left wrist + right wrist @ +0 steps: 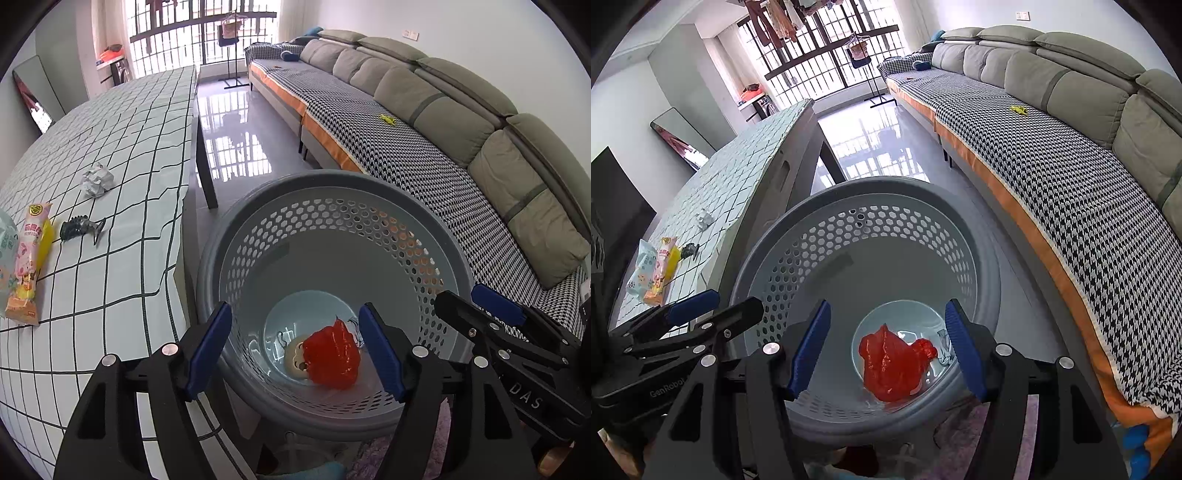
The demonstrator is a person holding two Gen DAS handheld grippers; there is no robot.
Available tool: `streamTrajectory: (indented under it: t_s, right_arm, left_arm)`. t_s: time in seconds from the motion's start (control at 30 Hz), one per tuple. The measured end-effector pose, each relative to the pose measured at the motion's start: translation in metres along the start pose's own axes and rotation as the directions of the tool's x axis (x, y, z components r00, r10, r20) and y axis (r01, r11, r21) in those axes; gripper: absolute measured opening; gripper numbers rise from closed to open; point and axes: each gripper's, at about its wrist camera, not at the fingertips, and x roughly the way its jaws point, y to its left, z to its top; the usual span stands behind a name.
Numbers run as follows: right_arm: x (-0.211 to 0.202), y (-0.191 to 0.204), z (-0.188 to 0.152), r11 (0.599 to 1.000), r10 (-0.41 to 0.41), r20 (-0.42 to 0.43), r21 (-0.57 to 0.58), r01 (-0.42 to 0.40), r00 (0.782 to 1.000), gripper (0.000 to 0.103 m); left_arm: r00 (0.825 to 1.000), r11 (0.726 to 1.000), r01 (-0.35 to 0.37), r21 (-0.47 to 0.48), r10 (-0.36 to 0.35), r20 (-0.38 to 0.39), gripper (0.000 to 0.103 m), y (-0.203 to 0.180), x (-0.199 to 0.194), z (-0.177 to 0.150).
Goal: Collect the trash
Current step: 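Withdraw both open tools from the basket back toward the bed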
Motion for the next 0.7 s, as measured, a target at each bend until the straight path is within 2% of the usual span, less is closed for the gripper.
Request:
streamTrajectory:
  t_s: [0.7]
  right_arm:
    - [-0.011,-0.004,0.001,1.000,-0.009,0.024,0.011,0.009,1.000,0.062]
  left_arm:
    - [0.999,1.000,0.002,-0.014,-0.001,0.034,0.089,0.003,-0.011,-0.002]
